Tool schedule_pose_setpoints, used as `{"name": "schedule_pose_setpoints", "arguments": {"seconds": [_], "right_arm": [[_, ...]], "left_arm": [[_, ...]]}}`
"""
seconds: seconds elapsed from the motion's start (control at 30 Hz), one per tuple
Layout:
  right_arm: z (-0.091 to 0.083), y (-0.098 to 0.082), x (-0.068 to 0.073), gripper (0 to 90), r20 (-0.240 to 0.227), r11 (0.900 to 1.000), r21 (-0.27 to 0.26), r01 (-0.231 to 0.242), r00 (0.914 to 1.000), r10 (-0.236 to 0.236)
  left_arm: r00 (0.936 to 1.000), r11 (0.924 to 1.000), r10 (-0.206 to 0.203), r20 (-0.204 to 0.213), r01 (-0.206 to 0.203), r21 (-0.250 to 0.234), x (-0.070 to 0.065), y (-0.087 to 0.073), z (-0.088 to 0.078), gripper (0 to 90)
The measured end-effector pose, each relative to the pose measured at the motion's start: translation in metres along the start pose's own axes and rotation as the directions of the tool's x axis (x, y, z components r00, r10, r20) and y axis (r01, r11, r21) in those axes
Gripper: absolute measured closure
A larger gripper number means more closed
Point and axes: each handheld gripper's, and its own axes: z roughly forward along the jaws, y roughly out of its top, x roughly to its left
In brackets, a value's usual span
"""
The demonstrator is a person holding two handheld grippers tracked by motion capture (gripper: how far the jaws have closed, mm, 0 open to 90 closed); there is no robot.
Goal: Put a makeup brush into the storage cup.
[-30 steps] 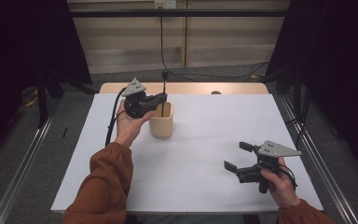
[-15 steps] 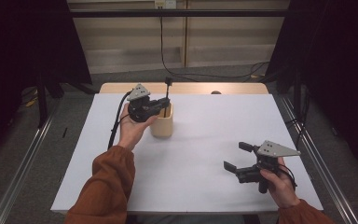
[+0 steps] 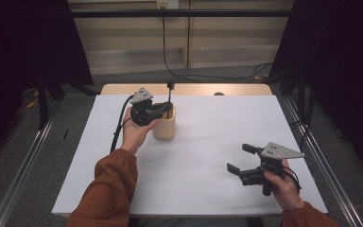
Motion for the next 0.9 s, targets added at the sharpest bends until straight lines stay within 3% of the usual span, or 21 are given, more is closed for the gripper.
{"name": "schedule_pose_setpoints", "arguments": {"seconds": [0.17,0.37,0.43,0.73,0.9], "right_arm": [[0.0000,0.0003,-0.0002,2.8,-0.001,1.000,-0.004,-0.004,1.0000,0.004],[0.0002,0.0003,-0.0004,2.8,-0.001,1.000,-0.005,-0.004,1.0000,0.004],[0.0000,0.0003,-0.0004,2.8,-0.001,1.000,-0.004,-0.004,1.0000,0.004],[0.0002,0.0004,-0.0008,2.8,0.000,1.000,-0.005,-0.004,1.0000,0.004],[0.0001,0.0004,-0.0010,2.8,0.000,1.000,-0.005,-0.003,1.0000,0.003]], "left_arm": [[0.9997,0.9998,0.017,-0.019,-0.016,0.011,-0.0030,-0.0005,0.0008,84.8],[0.9997,0.9999,0.013,-0.020,-0.013,0.007,-0.0022,-0.0002,0.0000,79.1],[0.9998,1.0000,-0.004,-0.018,0.004,0.000,-0.0004,-0.0011,-0.0004,76.5],[0.9996,1.0000,0.002,-0.028,-0.001,0.010,-0.0016,-0.0008,-0.0002,59.5],[0.9993,0.9999,-0.015,-0.034,0.015,0.001,-0.0006,0.0004,-0.0015,48.0]]}}
